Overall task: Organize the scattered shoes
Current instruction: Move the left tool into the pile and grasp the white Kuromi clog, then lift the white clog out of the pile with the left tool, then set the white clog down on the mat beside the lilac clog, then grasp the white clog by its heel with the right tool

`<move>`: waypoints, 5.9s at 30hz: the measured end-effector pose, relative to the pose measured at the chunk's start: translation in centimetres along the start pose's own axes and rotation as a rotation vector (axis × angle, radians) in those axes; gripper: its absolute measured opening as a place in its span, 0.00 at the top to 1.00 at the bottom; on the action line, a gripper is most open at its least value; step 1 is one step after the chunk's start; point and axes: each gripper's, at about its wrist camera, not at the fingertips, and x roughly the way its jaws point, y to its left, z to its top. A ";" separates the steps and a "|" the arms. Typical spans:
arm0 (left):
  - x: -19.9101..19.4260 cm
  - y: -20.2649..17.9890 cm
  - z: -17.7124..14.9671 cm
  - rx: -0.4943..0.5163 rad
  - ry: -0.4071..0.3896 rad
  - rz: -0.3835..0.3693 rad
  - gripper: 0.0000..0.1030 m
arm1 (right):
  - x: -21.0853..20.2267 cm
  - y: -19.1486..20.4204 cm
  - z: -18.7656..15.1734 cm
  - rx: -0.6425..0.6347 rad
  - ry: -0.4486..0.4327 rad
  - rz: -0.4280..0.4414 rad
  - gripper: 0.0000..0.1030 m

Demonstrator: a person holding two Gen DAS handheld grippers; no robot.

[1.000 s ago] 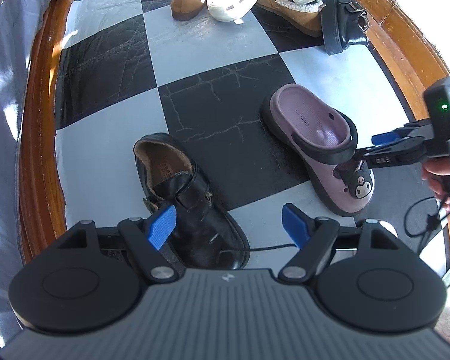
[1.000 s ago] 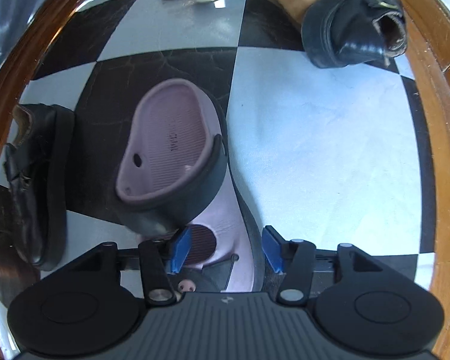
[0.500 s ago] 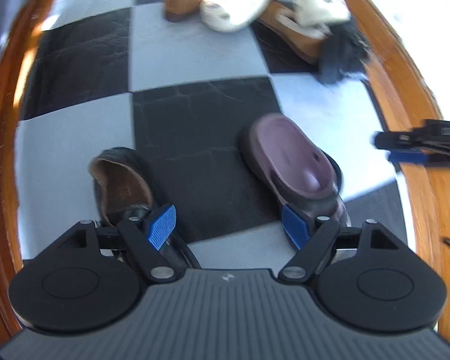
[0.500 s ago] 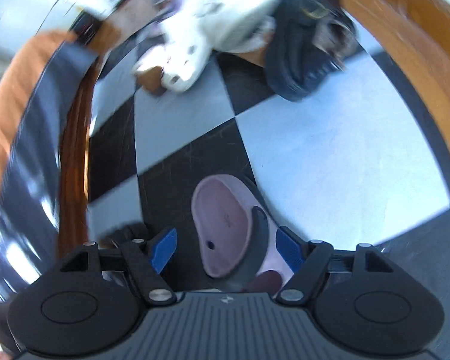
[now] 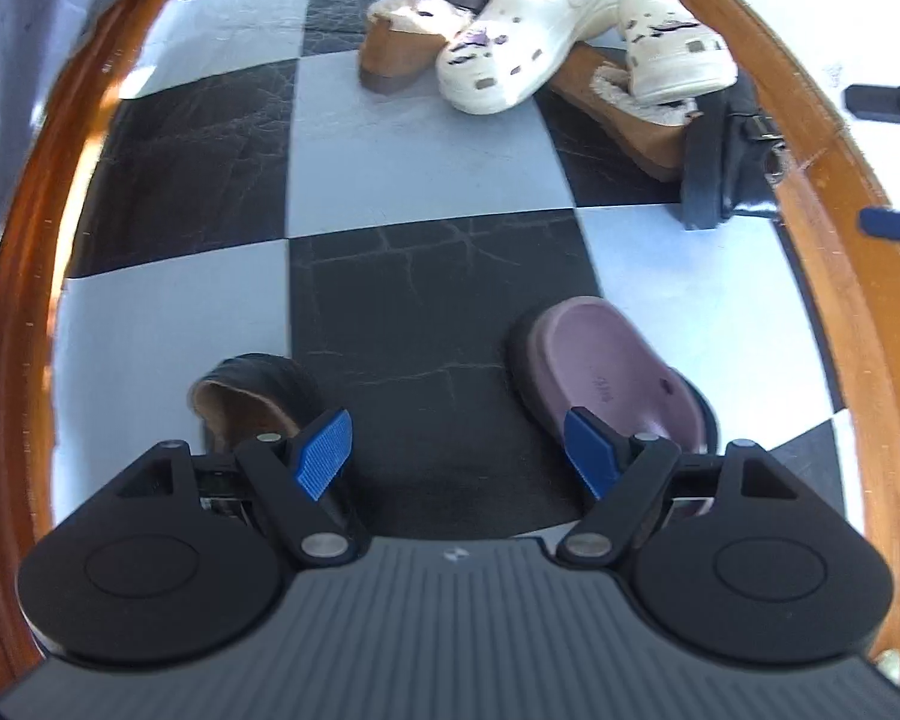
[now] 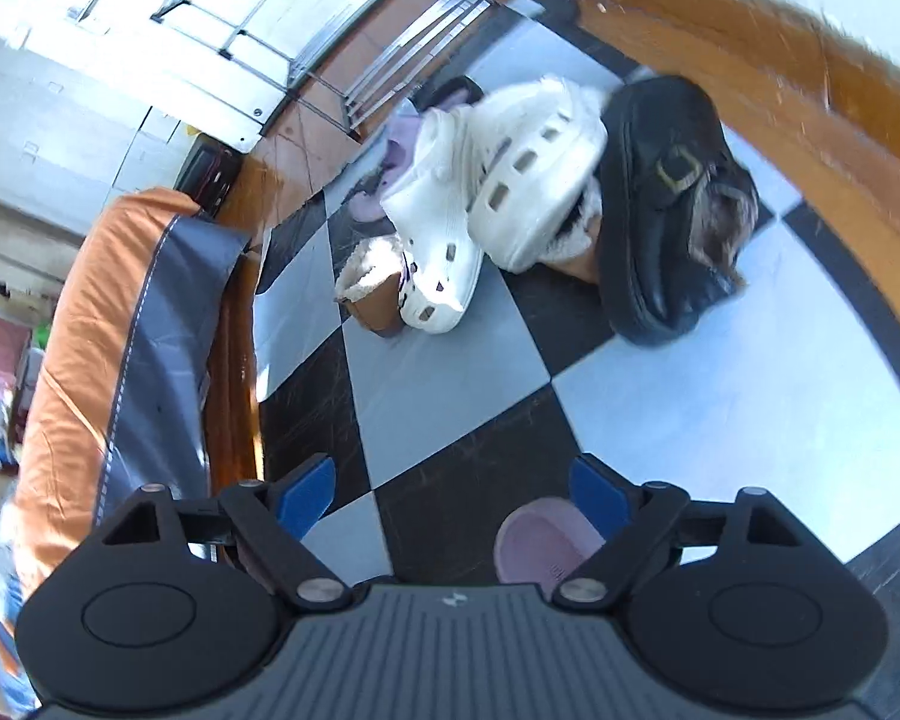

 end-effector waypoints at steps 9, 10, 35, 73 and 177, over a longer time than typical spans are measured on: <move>-4.2 -5.6 5.2 0.166 -0.201 0.010 0.19 | -2.4 -1.9 1.0 0.083 -0.090 0.068 0.15; -4.1 -6.2 6.0 0.170 -0.197 -0.007 0.19 | -3.0 -2.5 1.1 0.075 -0.117 0.034 0.15; 13.8 -12.0 22.3 -0.024 -0.128 -0.240 0.18 | -3.7 -11.4 -0.4 0.157 -0.045 -0.054 0.15; 8.9 -9.8 14.9 -0.149 0.034 -0.390 1.00 | -2.8 -13.5 -0.9 0.151 0.006 -0.129 0.15; 8.3 -2.2 5.0 -0.358 0.257 -0.377 0.13 | 17.7 -3.1 2.3 -0.428 0.186 -0.498 0.68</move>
